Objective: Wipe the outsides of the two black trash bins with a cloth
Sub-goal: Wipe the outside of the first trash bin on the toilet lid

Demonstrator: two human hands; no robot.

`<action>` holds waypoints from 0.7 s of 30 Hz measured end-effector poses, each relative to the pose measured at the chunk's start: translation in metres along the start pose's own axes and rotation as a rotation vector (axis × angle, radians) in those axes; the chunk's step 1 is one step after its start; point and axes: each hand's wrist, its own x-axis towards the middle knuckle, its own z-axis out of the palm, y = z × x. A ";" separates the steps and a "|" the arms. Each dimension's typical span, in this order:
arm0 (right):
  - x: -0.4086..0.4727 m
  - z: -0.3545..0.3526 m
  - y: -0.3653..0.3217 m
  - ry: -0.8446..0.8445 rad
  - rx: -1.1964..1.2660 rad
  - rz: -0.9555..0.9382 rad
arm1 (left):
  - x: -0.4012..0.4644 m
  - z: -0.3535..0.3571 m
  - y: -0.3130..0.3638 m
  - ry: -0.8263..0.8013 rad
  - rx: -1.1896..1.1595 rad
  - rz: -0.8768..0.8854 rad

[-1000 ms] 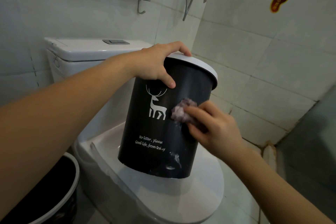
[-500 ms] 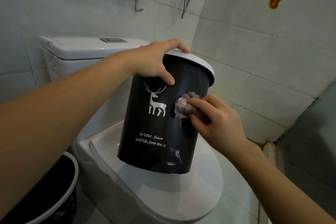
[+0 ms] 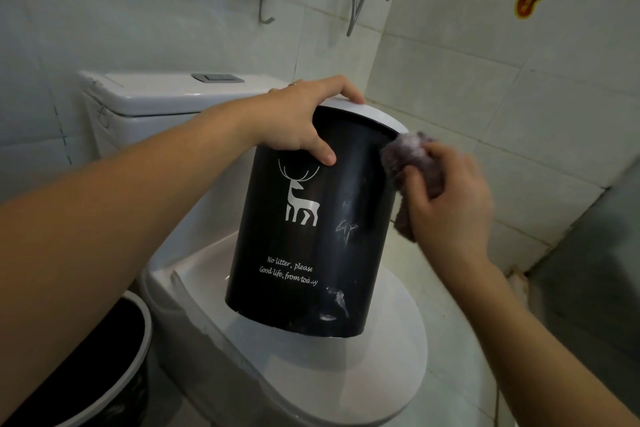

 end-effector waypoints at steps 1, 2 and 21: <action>-0.010 0.006 -0.002 -0.036 -0.030 -0.051 | 0.000 0.001 0.001 0.003 0.007 0.006; -0.019 0.012 -0.004 -0.071 -0.047 -0.090 | 0.000 0.002 0.002 0.005 0.014 0.012; -0.049 0.019 0.006 -0.194 0.004 -0.471 | -0.002 0.001 0.003 0.005 0.017 0.012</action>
